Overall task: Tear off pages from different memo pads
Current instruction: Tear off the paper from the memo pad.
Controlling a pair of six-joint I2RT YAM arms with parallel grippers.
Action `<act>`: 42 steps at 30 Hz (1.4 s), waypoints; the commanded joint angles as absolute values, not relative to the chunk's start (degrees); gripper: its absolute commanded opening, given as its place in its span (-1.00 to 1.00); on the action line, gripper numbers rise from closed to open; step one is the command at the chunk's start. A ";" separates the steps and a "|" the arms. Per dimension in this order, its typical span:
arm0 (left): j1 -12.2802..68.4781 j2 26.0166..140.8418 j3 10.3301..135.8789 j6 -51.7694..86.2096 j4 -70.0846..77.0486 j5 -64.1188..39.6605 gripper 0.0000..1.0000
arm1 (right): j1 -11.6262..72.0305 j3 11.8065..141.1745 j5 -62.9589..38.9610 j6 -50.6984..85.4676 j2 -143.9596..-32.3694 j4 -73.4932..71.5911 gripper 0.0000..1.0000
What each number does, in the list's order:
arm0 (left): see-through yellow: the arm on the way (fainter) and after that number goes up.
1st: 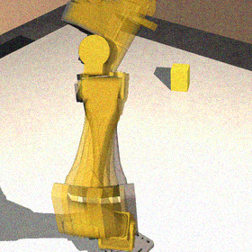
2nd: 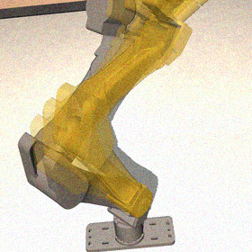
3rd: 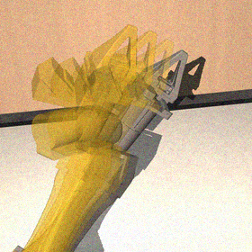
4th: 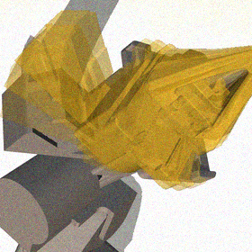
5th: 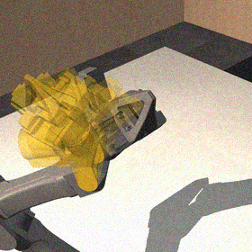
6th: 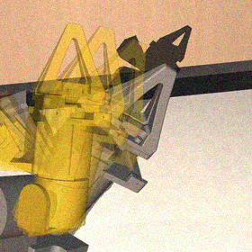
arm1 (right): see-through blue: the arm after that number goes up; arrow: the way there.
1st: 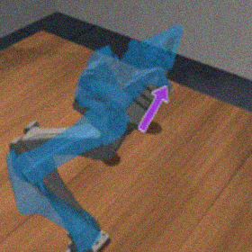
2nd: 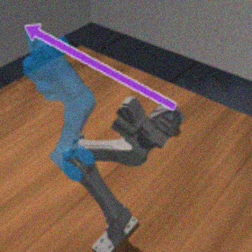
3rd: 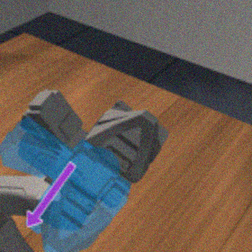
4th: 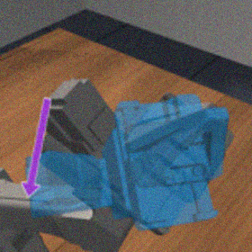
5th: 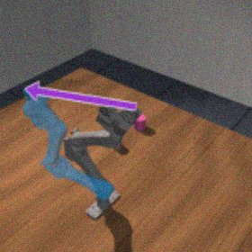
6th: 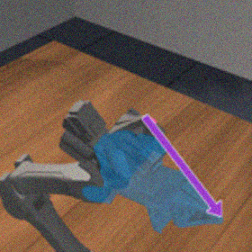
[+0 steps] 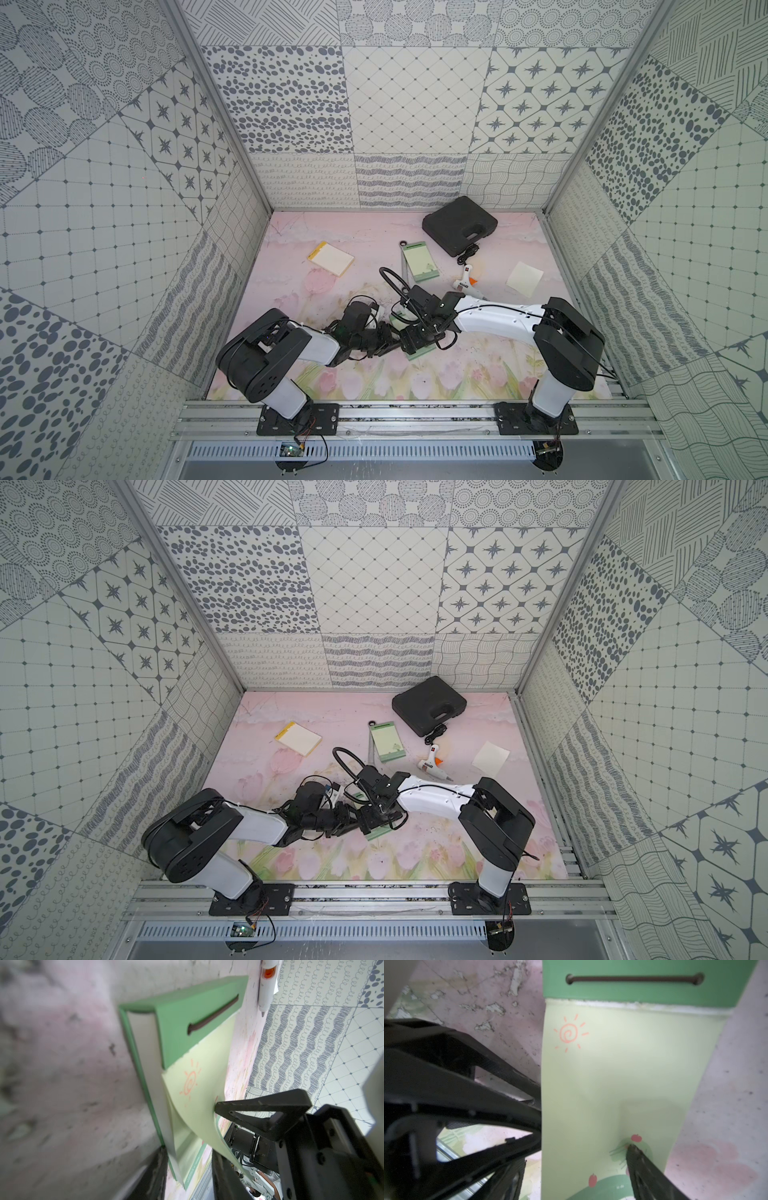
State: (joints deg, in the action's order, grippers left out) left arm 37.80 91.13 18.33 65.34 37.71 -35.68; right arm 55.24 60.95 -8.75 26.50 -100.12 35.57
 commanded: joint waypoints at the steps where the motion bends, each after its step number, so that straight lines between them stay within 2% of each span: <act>1: 38.18 94.61 18.20 64.97 28.45 -31.29 -0.22 | 56.07 56.33 -11.97 25.45 -105.02 36.71 0.57; 12: 38.23 95.27 19.67 64.51 27.42 -31.42 -0.20 | 56.27 58.40 -3.09 19.60 -100.56 37.49 0.22; 22: 38.17 96.02 20.66 64.53 26.82 -31.73 -0.18 | 56.25 61.54 1.31 16.84 -98.16 35.46 0.00; 31: 38.20 93.33 22.24 63.18 20.63 -31.30 -0.10 | 56.25 61.63 5.01 14.99 -94.46 31.60 -0.55; 39: 38.18 89.39 22.54 62.19 14.05 -28.90 0.01 | 56.12 62.19 6.81 14.16 -91.42 32.07 -0.92; 42: 38.15 89.94 22.95 61.88 14.61 -28.92 0.04 | 55.99 62.88 6.81 13.82 -91.10 32.26 -1.00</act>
State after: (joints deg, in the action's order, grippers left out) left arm 38.13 89.69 22.92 64.03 29.98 -35.03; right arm 55.90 61.10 5.93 14.52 -92.90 33.58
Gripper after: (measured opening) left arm 0.515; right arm 0.060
